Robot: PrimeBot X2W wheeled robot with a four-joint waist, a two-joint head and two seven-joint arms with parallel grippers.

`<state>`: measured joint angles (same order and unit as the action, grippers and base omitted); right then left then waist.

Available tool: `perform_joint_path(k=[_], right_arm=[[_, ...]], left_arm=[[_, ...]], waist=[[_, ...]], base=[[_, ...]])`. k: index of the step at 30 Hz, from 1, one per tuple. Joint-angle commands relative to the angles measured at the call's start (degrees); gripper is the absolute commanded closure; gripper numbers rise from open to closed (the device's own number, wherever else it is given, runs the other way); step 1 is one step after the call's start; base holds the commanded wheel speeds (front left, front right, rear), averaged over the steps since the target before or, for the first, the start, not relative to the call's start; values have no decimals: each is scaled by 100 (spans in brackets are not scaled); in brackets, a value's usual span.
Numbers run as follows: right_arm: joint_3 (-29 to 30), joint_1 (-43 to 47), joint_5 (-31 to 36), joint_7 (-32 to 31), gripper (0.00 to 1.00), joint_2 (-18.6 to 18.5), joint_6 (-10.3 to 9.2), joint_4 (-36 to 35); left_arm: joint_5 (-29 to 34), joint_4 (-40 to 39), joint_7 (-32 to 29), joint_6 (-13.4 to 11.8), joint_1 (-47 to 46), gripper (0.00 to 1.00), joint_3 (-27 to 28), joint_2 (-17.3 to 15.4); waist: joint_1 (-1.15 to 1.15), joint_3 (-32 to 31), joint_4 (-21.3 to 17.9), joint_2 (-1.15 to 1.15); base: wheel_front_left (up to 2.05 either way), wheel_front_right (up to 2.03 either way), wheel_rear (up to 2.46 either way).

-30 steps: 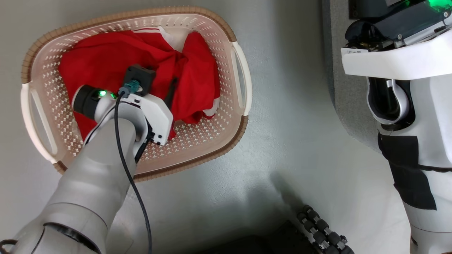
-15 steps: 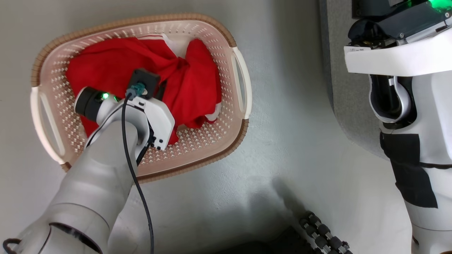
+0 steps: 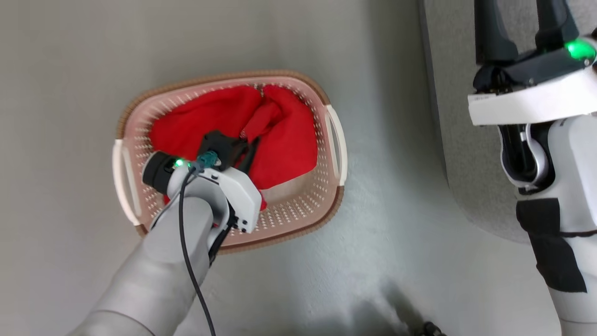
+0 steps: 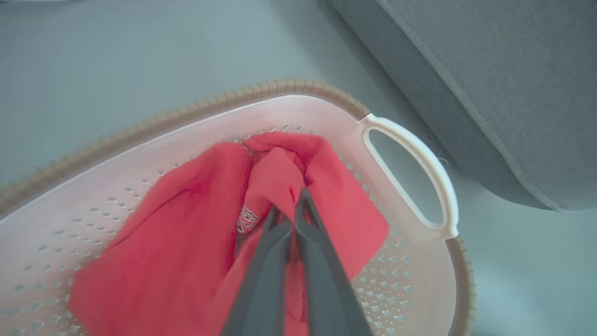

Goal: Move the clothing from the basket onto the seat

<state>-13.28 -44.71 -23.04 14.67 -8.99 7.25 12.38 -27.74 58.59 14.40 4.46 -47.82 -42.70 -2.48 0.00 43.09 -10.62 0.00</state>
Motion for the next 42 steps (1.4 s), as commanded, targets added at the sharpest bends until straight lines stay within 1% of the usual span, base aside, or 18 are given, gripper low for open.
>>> perform_joint_path(k=[1, 13, 21, 26, 30, 35, 42], right_arm=[[-44, 258, 66, 33, 0, -19, 24, -84], [-168, 1039, 72, 33, 0, -239, 24, 415], [-208, 1637, 78, 33, 0, -297, 24, 695], [-218, 1982, 84, 33, 0, -233, 24, 865], [-248, 2222, 84, 33, 0, -172, 24, 960], [-234, 2458, 84, 33, 0, -135, 24, 1019], [-179, 2759, 103, 33, 0, -72, 24, 1072]], left_arm=[[58, -170, 59, -47, 232, 100, 156, -41], [399, -1557, 59, 4, 1382, 100, 902, -40], [714, -2233, 60, 24, 1978, 100, 1345, -40], [871, -2514, 60, 81, 2273, 100, 1589, -40], [995, -2761, 60, 138, 2429, 100, 1744, -40], [1113, -3074, 60, 209, 2486, 100, 1762, -40], [1277, -3545, 60, 282, 2149, 100, 1644, -40]], waist=[[0, -383, 224, 0], [0, -1880, 794, 0], [0, -2810, 1052, 0], [0, -3326, 1129, 0], [0, -3661, 1162, 0], [0, -3930, 1209, 0], [0, -4106, 1286, 0]], base=[[0, 0, 0], [0, 0, 0], [0, 0, 0], [0, 0, 0], [0, 0, 0], [0, 0, 0], [0, 0, 0]])
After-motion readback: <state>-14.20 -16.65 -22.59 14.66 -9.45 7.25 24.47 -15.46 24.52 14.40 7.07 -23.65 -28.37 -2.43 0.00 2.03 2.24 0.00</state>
